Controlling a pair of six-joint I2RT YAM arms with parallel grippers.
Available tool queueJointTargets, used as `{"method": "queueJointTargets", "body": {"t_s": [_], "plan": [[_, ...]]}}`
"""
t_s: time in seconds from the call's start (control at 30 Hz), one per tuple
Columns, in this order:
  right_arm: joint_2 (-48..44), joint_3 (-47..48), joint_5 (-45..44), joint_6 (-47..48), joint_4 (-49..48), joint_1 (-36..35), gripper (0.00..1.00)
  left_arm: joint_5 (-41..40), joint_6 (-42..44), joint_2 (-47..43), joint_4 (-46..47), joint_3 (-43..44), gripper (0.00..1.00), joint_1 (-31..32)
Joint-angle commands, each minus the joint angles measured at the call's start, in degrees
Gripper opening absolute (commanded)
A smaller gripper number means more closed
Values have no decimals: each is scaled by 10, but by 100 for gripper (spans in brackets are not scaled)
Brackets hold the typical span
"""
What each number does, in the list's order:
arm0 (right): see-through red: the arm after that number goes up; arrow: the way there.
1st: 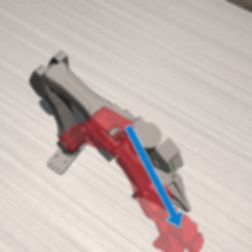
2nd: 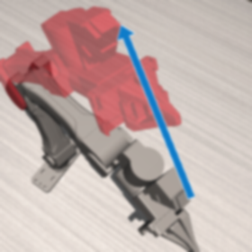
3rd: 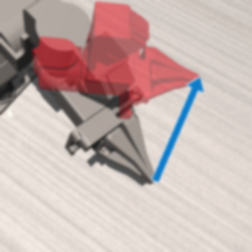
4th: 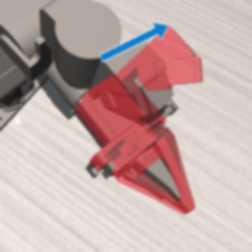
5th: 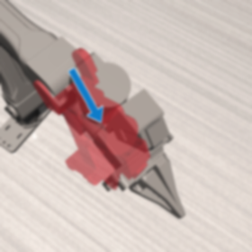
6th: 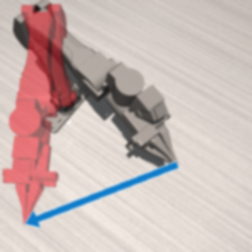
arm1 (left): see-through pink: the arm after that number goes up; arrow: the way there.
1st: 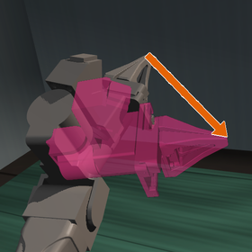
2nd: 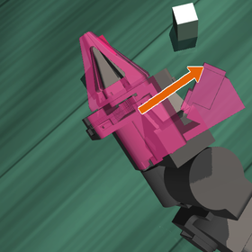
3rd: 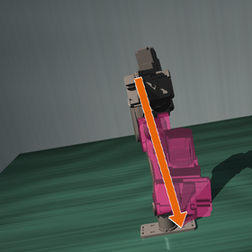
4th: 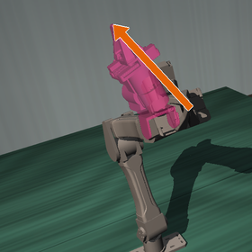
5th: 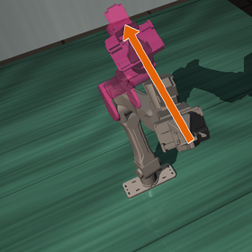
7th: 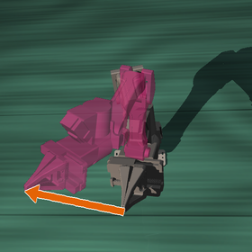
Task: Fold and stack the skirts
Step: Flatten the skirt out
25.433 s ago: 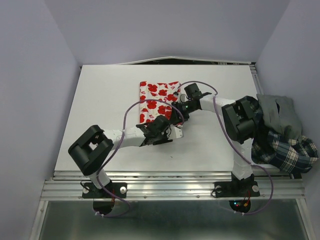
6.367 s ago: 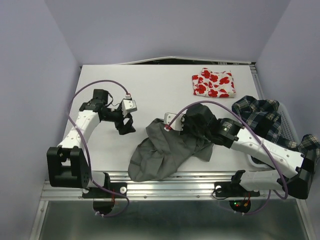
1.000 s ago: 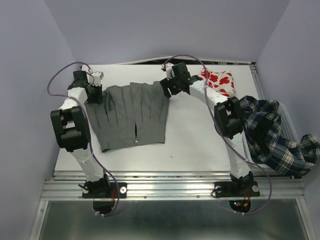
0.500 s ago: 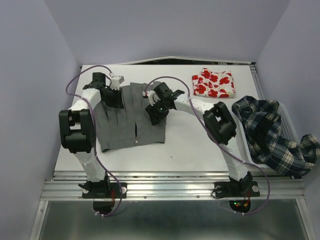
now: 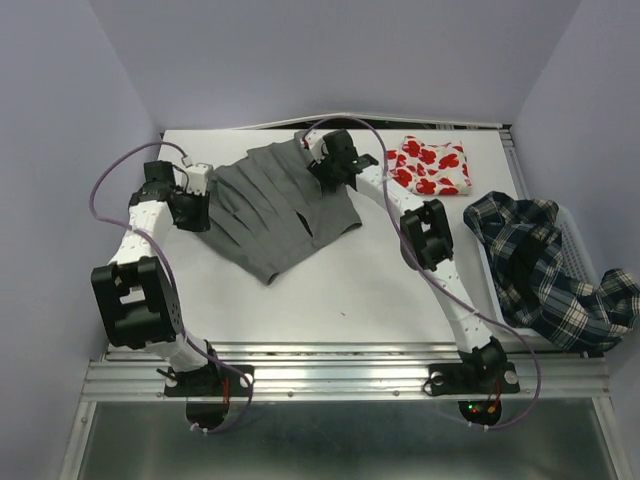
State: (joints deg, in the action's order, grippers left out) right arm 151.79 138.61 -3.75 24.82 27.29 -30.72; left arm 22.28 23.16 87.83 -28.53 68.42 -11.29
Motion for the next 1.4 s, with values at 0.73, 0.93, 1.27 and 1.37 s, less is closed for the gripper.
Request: {"method": "queueJointTargets", "body": {"t_s": [0.73, 0.93, 1.27, 1.37], "plan": [[-367, -462, 70, -108, -54, -263, 63, 31, -71, -28, 29, 12, 51, -22], [-256, -426, -56, -102, -87, -290, 70, -101, -28, -25, 86, -15, 52, -22], [-196, -416, -128, -102, -102, -290, 54, -165, -22, 68, 104, 19, 51, -14], [-202, -425, -125, -101, -103, -290, 42, -182, -19, 98, 129, 28, 51, -9]]}}
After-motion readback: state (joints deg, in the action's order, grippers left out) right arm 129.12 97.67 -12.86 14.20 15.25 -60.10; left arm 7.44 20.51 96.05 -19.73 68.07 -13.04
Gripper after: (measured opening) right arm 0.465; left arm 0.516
